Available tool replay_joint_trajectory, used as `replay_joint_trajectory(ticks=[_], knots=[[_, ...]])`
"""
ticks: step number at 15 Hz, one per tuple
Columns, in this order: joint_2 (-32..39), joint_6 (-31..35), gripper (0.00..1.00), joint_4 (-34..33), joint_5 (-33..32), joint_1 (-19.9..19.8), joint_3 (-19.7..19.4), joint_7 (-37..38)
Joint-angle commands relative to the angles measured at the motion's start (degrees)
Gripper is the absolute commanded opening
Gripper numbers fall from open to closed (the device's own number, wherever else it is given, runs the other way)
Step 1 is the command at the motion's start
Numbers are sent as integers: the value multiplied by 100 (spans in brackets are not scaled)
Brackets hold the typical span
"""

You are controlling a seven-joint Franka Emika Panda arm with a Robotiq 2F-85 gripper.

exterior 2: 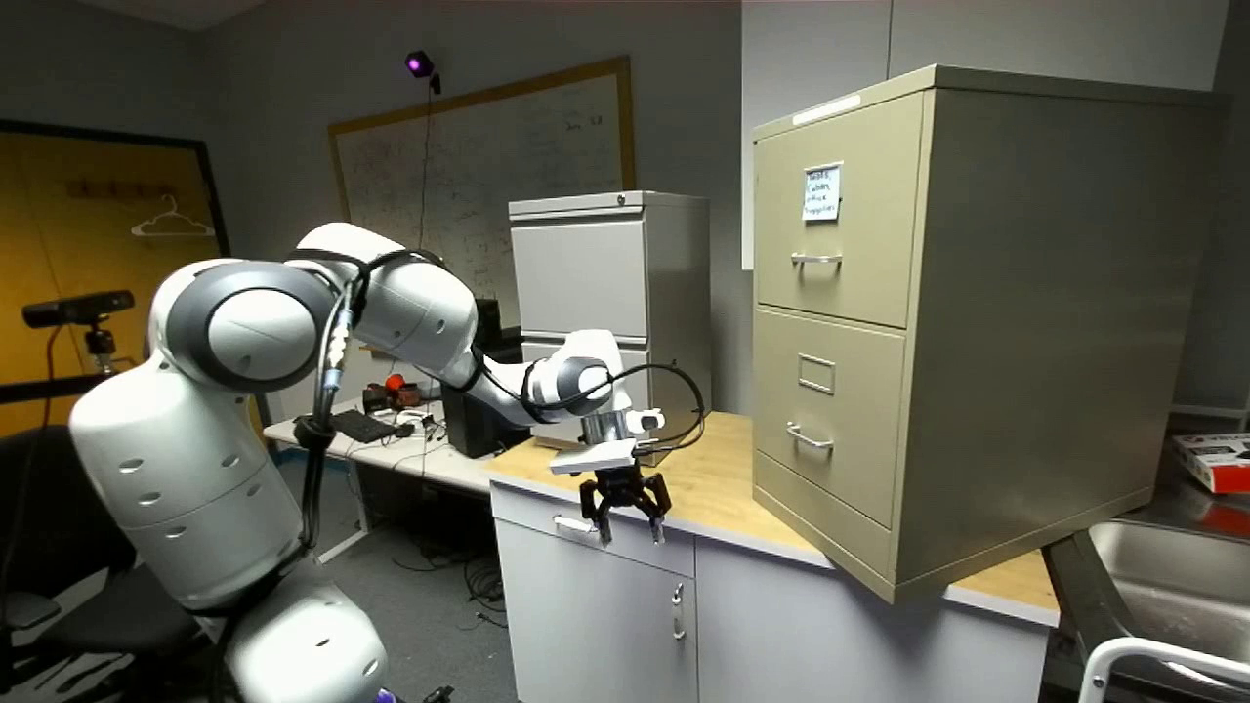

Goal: Open the bottom drawer of the cabinet to the right.

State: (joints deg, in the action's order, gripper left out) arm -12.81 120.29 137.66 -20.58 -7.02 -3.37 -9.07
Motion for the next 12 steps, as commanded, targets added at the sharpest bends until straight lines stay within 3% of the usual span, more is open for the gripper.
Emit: replay_joint_trajectory(ticks=[1, 6, 12], knots=[[175, 95, 100, -254, 305, 53, -197, -232], [561, 330, 100, -954, 923, -89, -595, -426], [1304, 101, 100, -2420, 3060, -421, -1218, -860]])
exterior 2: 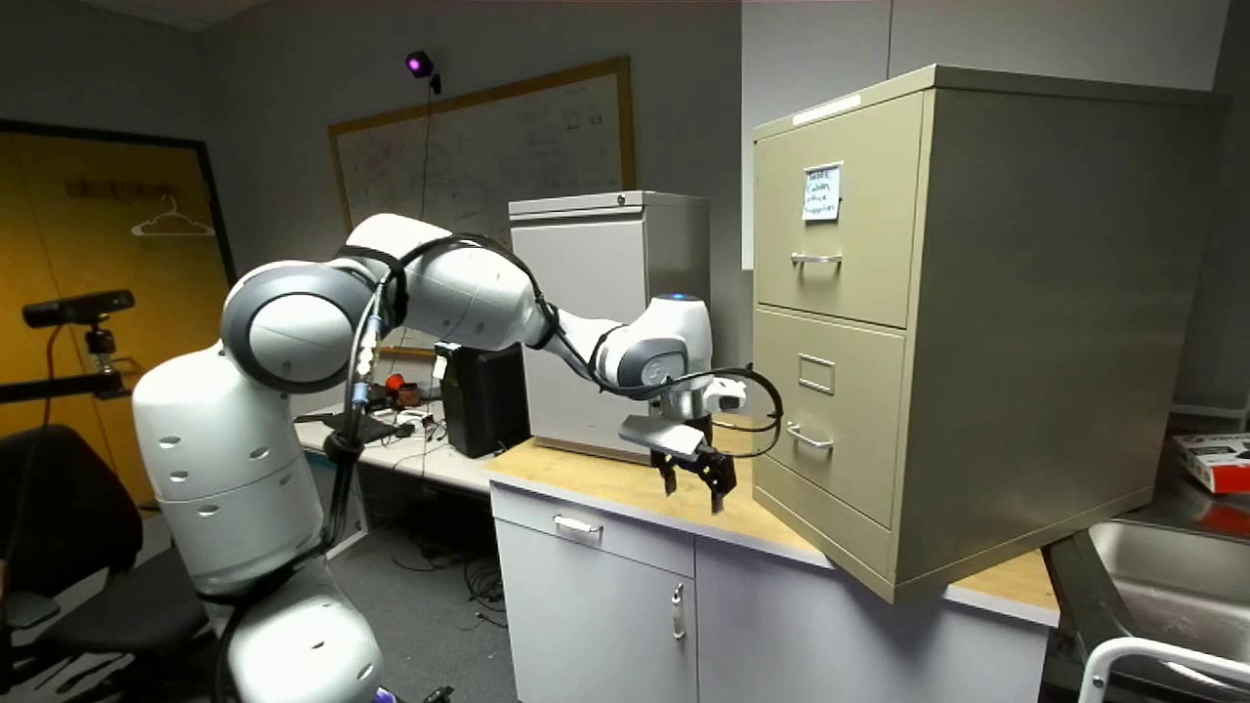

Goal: Open the bottom drawer of the cabinet to the right.

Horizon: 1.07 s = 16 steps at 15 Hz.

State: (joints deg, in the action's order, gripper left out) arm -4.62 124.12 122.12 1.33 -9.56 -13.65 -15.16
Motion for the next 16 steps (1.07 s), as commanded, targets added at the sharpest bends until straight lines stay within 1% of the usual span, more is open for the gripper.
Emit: replay_joint_trajectory(ticks=[1, 4, 8, 12, 16], knots=[[629, -329, 100, -1126, 1270, -256, -260, -335], [1137, -558, 100, -1991, 2428, -577, -372, -378], [1897, -852, 100, -3085, 3877, -1149, -320, -177], [2565, -1015, 100, -3885, 4683, -1593, -237, 91], [3189, -1080, 100, -4509, 5198, -1914, -131, 490]])
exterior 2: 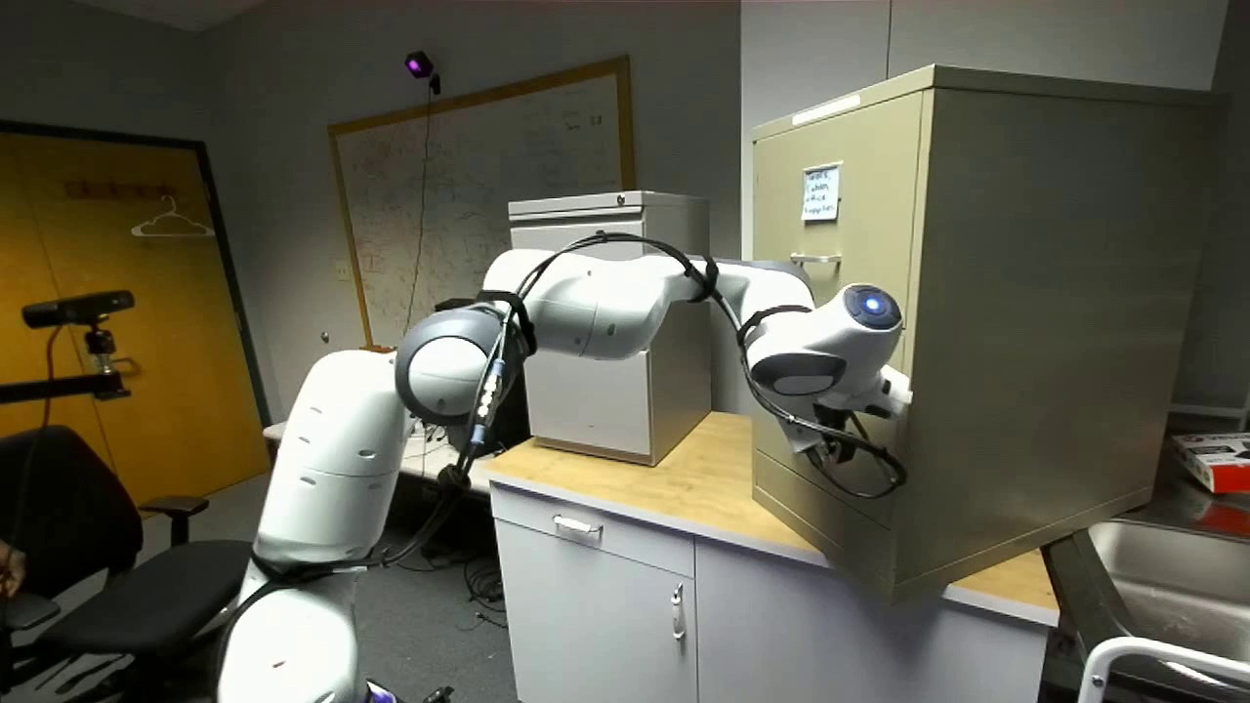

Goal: Open the bottom drawer of the cabinet to the right.

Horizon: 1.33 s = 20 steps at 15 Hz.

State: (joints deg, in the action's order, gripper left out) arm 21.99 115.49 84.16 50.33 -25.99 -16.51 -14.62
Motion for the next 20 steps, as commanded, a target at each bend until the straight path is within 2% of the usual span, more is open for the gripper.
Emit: replay_joint_trajectory(ticks=[1, 5, 9, 13, 15, 16, 18, 20], knots=[[664, -228, 100, -845, 345, -317, 179, 579], [1071, -492, 100, -1205, 318, -416, 261, 984], [1310, -657, 100, -1354, 44, -346, 226, 1404], [1445, -721, 100, -1423, -446, -277, 168, 1754], [1399, -711, 100, -1447, -909, -143, 73, 1966], [1334, -693, 75, -1433, -1170, -47, 52, 2119], [1124, -658, 69, -1365, -1627, 120, 68, 2440], [921, -633, 54, -1322, -2170, 339, 92, 2951]])
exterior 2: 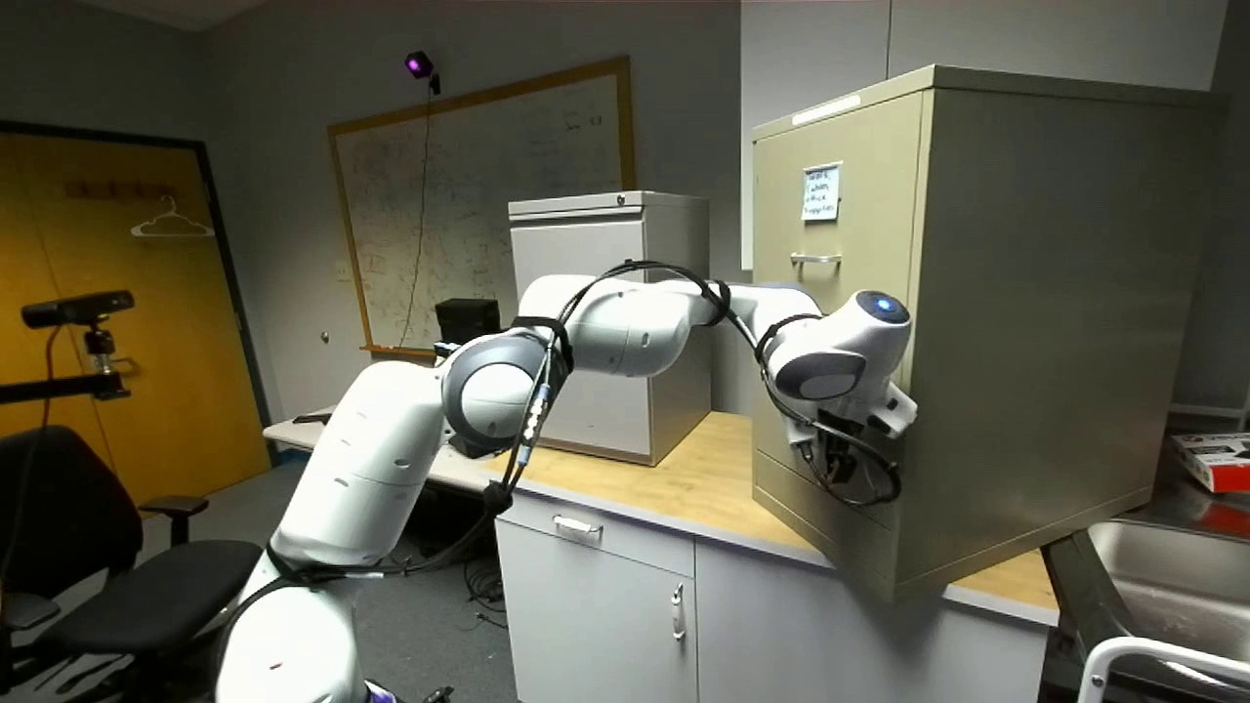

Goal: Open the bottom drawer of the cabinet to the right.

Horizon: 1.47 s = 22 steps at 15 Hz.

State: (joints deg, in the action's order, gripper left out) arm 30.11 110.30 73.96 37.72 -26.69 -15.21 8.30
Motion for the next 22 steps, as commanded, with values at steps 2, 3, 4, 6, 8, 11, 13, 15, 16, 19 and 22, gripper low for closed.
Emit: replay_joint_trajectory(ticks=[2, 3, 4, 6, 8, 11, 13, 15, 16, 19, 22], knots=[[2, -74, 37, -340, -1571, 618, 9, 1072], [17, -109, 30, -429, -1919, 725, 13, 1218], [19, -175, 21, -496, -2254, 846, 15, 1372], [4, -206, 4, -445, -2754, 1114, -39, 1501], [-129, -91, 5, -152, -3121, 1239, -20, 1442], [-362, 259, 5, 360, -3372, 1272, 24, 1221], [-691, 619, 5, 935, -3422, 1250, 36, 949], [-832, 928, 5, 1222, -3358, 1148, 45, 567], [-910, 1112, 5, 1383, -3305, 1078, 57, 346], [-1090, 1724, 5, 1859, -2903, 848, 178, -383], [-1286, 2208, 5, 2290, -2133, 494, 440, -1145]])
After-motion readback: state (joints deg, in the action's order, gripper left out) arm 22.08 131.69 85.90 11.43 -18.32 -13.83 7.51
